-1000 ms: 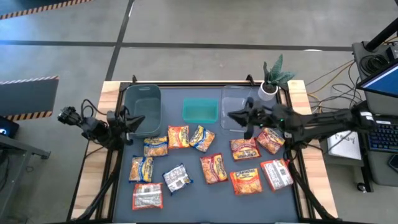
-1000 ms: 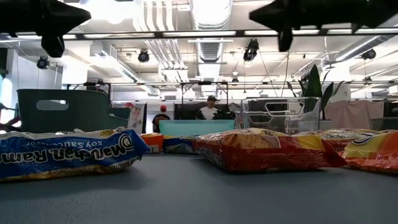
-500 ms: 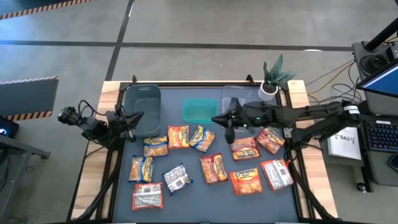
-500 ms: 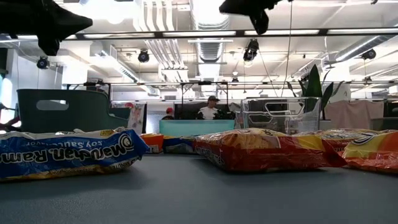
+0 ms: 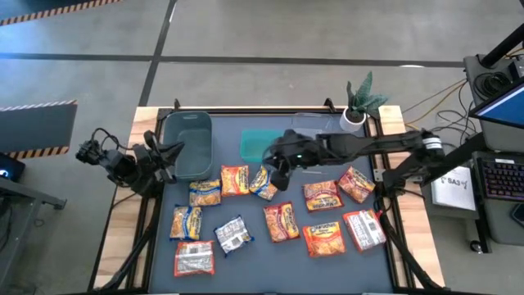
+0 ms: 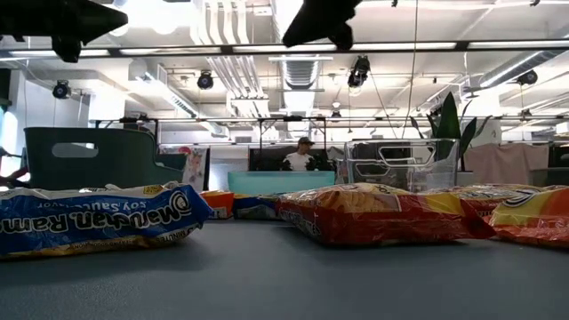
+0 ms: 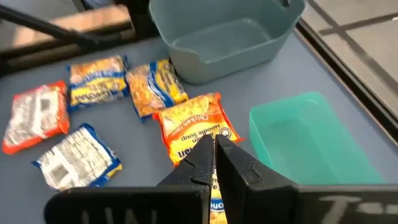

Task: Sort Maruchan noodles
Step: Put the orange noodle pack into the transparent bin

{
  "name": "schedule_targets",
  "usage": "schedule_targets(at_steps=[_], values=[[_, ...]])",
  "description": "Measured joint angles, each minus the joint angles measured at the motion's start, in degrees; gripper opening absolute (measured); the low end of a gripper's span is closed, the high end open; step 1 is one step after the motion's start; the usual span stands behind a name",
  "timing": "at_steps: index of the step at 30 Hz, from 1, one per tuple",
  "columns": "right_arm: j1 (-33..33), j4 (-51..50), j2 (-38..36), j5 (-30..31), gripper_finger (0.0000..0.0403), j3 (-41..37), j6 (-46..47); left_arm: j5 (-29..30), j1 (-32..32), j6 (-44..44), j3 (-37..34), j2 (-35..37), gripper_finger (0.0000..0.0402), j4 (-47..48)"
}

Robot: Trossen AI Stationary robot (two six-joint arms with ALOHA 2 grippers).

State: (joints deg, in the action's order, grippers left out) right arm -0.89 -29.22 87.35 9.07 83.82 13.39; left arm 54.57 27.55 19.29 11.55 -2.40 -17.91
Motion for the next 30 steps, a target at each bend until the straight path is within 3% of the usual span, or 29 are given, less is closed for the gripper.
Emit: schedule_targets(at_steps=[11,30], values=[[0.0,-6.7,13.0,-0.2,0.0009,15.6,-9.4,-4.6,0.0,-11.4,0.0,-0.2,0.0000,5.7],[0.0,-11.9,32.0,-0.5,0.0009,32.9,-14.6,-4.6,0.0,-13.9,1.1,-0.1,0.0000,9.3]])
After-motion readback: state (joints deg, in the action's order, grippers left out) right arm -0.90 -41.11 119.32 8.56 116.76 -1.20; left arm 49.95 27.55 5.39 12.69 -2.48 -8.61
